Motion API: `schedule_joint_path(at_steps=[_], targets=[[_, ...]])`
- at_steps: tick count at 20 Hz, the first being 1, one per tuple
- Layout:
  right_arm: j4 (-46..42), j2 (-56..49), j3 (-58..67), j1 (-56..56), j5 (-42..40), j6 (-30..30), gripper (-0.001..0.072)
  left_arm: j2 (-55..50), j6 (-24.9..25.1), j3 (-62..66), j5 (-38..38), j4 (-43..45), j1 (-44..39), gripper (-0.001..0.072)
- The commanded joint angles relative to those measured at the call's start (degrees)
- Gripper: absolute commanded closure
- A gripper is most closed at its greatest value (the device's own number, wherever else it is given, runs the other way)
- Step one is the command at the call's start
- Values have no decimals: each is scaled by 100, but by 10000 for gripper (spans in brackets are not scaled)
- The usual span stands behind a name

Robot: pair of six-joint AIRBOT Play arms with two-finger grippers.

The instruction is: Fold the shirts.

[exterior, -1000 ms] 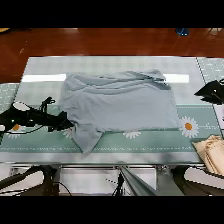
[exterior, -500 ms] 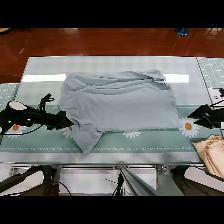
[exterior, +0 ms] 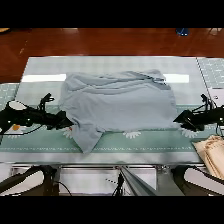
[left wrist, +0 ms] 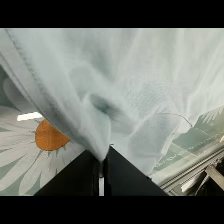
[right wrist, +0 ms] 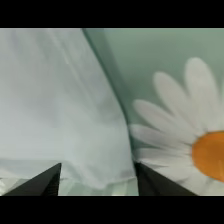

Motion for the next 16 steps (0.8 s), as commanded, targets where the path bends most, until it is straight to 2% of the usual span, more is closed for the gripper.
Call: schedule_joint_path(at_steps=[1,2,3,6,9,11,13,16], targets=[[-44,-4,-111,487,-706,417,183,4,74,68,15,0,2,677],[-52,-7,-111,616,-835,570,184,4,74,133,35,0,2,677],[-42,-7,-111,734,-914,647,248,4,74,223,50,0,2,677],[-2,2,-17,953,-859,599,685,13,79,623,-2,0,2,678],[129,341,721,951,-133,-103,685,328,111,1565,-302,-2,2,678],[162,916,1550,951,96,-181,685,798,92,2579,-485,-96,2,678],[361,1639,2557,951,37,-181,685,1379,92,3805,-431,-289,2,678],[417,2669,4166,951,-656,-155,685,2173,92,5657,20,-291,2,678]])
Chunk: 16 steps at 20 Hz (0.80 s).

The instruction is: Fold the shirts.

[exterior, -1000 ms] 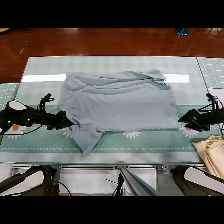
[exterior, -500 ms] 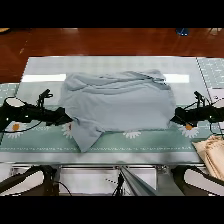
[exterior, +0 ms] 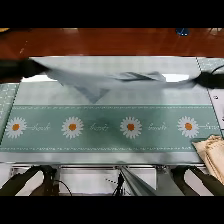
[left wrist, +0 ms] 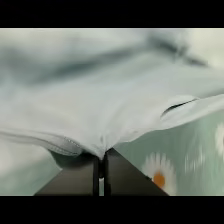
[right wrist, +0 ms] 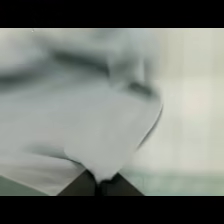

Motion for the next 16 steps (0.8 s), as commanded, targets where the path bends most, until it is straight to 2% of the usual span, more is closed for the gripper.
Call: schedule_joint_path(at_steps=[1,4,8,10,12,14,16], targets=[[-9,1102,1762,11,-697,68,685,918,-4,2035,577,-79,4,678],[-765,1622,2966,11,-765,835,685,1530,-127,3021,879,221,4,680],[-1497,2020,3731,11,166,1239,685,2387,-1349,3311,568,1399,4,679],[-1725,2103,3926,11,984,1307,685,2682,-1838,3311,31,1784,4,679],[-1742,2142,3947,11,1711,1309,685,2822,-2190,3311,-850,1930,4,679],[-1757,2059,3947,11,2583,1283,686,2774,-2332,3309,-1803,1939,4,679],[-1770,1779,3939,15,3834,1257,686,2577,-2448,3265,-2568,1937,4,679]])
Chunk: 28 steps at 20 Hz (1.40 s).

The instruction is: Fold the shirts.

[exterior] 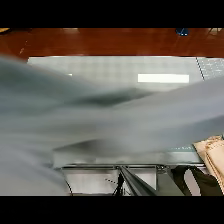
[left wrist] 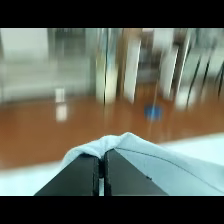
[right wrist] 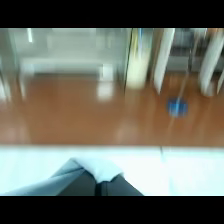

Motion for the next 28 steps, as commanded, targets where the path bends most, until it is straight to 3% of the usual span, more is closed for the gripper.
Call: schedule_joint_path(at_steps=[1,3,5,10,15,19,22,28], targets=[[-35,-308,-9,59,1749,74,687,-184,-415,-72,-1554,173,4,679],[-57,-610,-295,291,1790,13,687,-503,-387,-415,-2004,175,4,679],[-245,-1016,-798,538,1749,-83,687,-804,-229,-1075,-1928,168,4,679],[-791,-2905,-1495,1237,1394,-225,686,-2046,348,-2833,-426,111,-59,679],[-686,-4433,-1495,1589,-942,-33,685,-3807,887,-3049,1069,-81,-328,679],[-509,-4981,-1495,1585,-2887,481,686,-4656,885,-3049,2610,-111,-538,679],[-201,-5410,-1495,1585,-3606,494,685,-5128,885,-3049,3663,-109,-778,678],[-168,-6072,-1495,1585,-4594,573,686,-5877,881,-3049,4881,-109,-1095,678]])
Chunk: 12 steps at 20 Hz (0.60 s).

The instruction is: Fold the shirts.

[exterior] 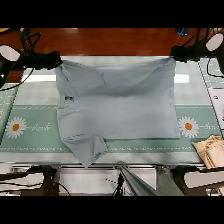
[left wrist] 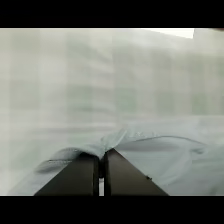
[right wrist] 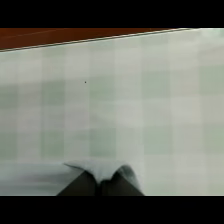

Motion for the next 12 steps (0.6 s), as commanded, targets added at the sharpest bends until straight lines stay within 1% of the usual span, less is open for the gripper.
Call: schedule_joint_path(at_steps=[1,4,7,9,12], targets=[[61,-350,2,4,-739,85,685,-442,2,-2,841,2,-140,678],[11,-511,2,4,-509,83,685,-656,2,-4,540,15,-136,678],[13,-542,2,4,-11,74,685,-640,2,4,109,114,-85,678],[-68,-378,4,2,365,-9,686,-529,9,131,-586,166,52,679],[-308,31,4,4,1036,-28,686,-358,85,433,-2253,247,306,678]])
